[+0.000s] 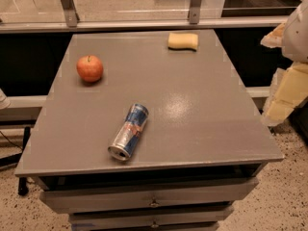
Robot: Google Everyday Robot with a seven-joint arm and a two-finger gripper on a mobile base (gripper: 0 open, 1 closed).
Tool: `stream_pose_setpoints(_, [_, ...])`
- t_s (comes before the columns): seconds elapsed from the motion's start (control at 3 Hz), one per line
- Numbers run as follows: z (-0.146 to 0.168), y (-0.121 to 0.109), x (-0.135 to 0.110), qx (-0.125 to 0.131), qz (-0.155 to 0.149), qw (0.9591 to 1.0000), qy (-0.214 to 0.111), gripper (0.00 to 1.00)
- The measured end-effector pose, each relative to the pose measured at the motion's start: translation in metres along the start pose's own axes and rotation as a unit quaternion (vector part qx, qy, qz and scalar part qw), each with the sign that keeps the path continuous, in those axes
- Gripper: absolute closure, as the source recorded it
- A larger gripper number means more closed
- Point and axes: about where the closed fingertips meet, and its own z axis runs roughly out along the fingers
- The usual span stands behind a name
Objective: Move apple near sponge
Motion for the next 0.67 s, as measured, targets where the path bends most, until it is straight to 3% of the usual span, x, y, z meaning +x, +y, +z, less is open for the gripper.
stream_pose_setpoints(0.33, [0.023,-0.006,-0.025,-0.01,0.001,0.9983,-0.058,0.0])
stream_pose_setpoints(0.67, [0.073,-0.024,-0.088,-0.036,-0.014,0.9844,-0.172,0.0])
